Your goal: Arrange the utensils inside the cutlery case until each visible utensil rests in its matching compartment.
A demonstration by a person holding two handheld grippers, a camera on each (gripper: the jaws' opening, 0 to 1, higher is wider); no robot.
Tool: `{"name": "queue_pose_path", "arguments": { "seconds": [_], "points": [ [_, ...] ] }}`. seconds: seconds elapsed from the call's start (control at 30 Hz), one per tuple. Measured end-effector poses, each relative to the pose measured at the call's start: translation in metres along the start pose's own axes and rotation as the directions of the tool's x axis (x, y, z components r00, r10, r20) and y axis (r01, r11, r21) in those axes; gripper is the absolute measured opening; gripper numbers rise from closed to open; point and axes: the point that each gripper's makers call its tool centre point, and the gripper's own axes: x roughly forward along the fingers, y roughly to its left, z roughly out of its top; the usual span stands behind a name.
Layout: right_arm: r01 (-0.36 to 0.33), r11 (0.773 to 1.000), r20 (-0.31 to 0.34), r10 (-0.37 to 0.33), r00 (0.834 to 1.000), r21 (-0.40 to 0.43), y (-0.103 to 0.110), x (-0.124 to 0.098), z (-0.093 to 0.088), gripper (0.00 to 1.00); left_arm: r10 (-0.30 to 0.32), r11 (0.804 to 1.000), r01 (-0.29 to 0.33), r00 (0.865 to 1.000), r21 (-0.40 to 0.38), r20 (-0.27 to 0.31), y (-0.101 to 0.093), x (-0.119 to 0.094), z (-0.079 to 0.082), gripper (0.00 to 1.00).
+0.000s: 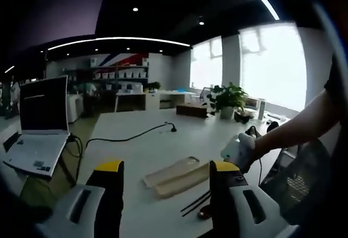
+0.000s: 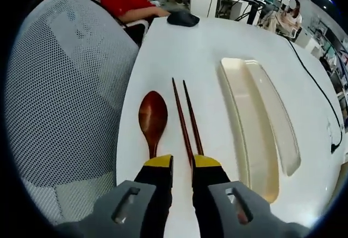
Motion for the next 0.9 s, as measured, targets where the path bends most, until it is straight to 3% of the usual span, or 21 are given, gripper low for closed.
{"name": "queue_pose_path", "arguments": {
  "seconds": [0.2, 0.47, 0.9],
  "points": [
    [0.0, 1.0, 0.018, 0.0, 1.0, -0.005, 0.0, 0.002, 0.009, 0.1, -0.033, 0.999, 0.033, 0.999, -0.003, -0.023, -0.007, 0.001, -0.004, 0.62],
    [0.003, 1.0, -0.012, -0.003, 1.0, -0.018, -0.003, 0.006, 0.004, 0.1, -0.049, 0.998, 0.05, 0.998, 0.023, -0.038, -0.014, 0.002, -0.006, 0.62],
    [-0.017, 0.997, -0.086, 0.01, 0.996, -0.077, -0.006, 0.01, 0.002, 0.08, -0.046, 0.999, 0.046, 0.999, 0.003, -0.006, -0.009, -0.001, -0.002, 0.62]
  ]
}}
